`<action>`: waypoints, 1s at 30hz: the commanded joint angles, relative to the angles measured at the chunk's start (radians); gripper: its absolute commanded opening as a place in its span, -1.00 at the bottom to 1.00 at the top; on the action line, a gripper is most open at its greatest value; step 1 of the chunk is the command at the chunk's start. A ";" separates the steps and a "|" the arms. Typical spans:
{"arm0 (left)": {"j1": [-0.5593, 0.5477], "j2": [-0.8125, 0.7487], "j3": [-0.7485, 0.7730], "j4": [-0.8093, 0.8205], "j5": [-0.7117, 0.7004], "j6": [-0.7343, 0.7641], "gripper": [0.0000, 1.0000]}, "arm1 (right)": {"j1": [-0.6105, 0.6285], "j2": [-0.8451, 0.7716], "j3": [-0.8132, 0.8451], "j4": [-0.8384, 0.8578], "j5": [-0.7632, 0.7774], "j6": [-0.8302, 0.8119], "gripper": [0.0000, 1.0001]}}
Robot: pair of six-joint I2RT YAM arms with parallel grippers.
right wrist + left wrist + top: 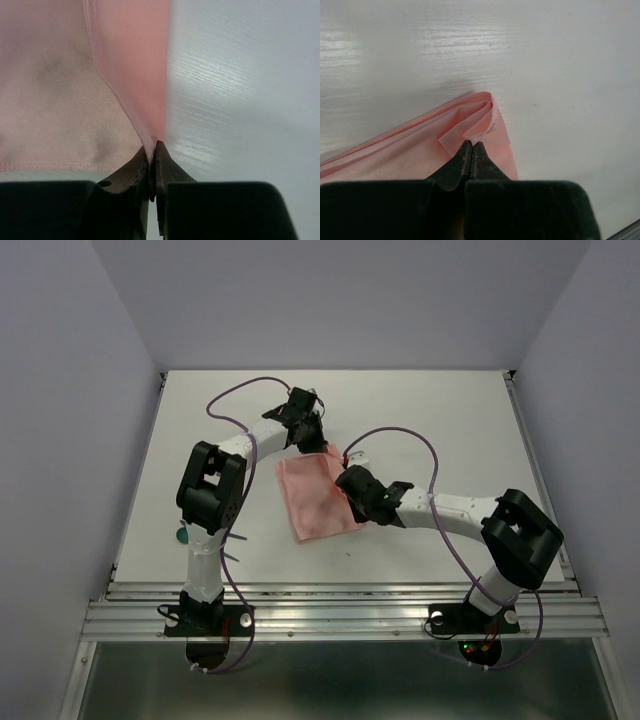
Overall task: Fold the napkin into a case and place the utensils inside
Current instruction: Fold the lower triangle-folded napkin at the center of the board.
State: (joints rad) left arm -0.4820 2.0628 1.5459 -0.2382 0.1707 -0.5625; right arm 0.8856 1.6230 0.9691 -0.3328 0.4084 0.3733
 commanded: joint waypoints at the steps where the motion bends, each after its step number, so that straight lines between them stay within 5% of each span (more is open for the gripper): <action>1: 0.006 -0.007 0.048 -0.009 0.009 0.023 -1.00 | 0.013 -0.020 0.043 0.001 0.044 0.001 -0.88; 4: 0.008 -0.004 0.046 -0.012 0.016 0.027 -1.00 | 0.022 -0.009 0.048 0.005 0.037 -0.002 -0.92; 9: 0.011 0.000 0.025 -0.021 0.021 0.026 -0.22 | 0.023 0.006 0.051 0.005 0.030 0.003 -0.94; 15: 0.013 -0.036 -0.043 0.011 0.018 0.003 0.16 | 0.023 0.008 0.054 0.005 0.027 0.010 -0.93; 30: 0.011 -0.030 -0.124 0.100 0.061 -0.071 -0.11 | 0.023 0.009 0.060 0.003 0.021 0.016 -0.94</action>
State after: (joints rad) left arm -0.4736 2.0666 1.4326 -0.1616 0.2237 -0.6235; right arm 0.8982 1.6295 0.9867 -0.3340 0.4129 0.3771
